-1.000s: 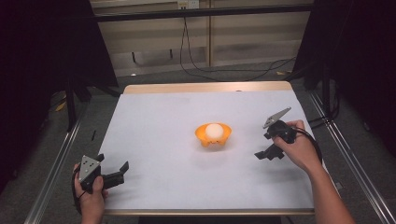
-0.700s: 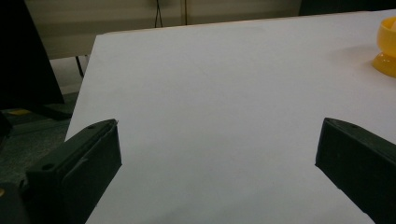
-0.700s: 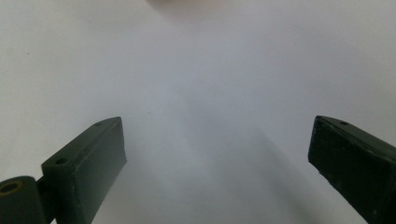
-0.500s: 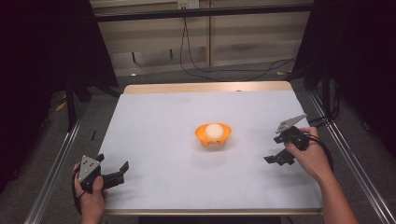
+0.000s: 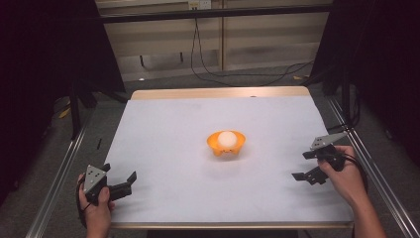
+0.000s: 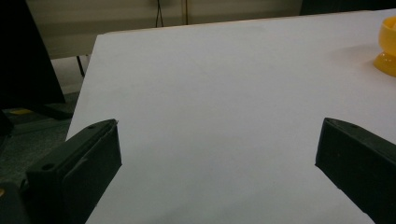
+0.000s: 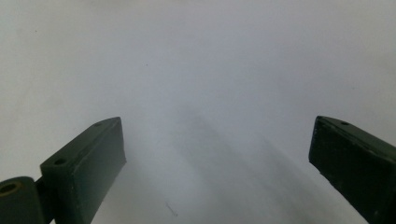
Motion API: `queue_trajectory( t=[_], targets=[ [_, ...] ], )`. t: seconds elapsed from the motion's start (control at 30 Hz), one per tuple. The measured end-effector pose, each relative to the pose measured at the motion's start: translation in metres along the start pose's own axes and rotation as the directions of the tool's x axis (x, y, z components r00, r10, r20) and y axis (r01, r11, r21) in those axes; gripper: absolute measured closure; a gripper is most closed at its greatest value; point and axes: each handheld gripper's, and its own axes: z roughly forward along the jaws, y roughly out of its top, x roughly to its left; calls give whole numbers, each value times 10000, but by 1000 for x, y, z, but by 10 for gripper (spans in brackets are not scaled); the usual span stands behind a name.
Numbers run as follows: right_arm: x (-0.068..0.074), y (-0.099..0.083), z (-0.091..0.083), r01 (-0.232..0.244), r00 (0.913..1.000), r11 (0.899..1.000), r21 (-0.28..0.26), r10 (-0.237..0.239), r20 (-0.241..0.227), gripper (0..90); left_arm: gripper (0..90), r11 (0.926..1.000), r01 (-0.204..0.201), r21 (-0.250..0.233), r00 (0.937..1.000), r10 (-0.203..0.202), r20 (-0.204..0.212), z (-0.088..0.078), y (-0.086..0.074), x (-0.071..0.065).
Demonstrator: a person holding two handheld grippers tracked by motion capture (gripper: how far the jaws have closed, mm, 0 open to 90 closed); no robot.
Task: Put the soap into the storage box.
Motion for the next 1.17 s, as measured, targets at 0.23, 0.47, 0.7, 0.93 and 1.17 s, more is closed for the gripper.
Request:
queue_trajectory(
  t=[0.23,0.47,0.7,0.93,1.17],
  targets=[
    [-1,-22,-6,-316,9995,9988,-379,320,82,29,0,10000,-2,4,10000,2,-15,0,0,0],
    [3,-42,-11,-394,9992,9940,-1016,395,-14,27,0,10000,64,-70,10000,-64,-8,0,0,-1],
    [7,-64,-20,-730,9972,9822,-1728,751,59,25,0,10000,65,-63,10000,-65,-11,0,0,-1],
    [9,-86,-27,-1155,9925,9646,-2370,1216,112,21,0,9999,133,-107,9999,-133,-27,0,0,-1],
    [11,-91,-32,-1325,9889,9482,-2887,1464,269,20,0,10000,30,-11,10000,-30,-49,0,0,0]
  ],
)
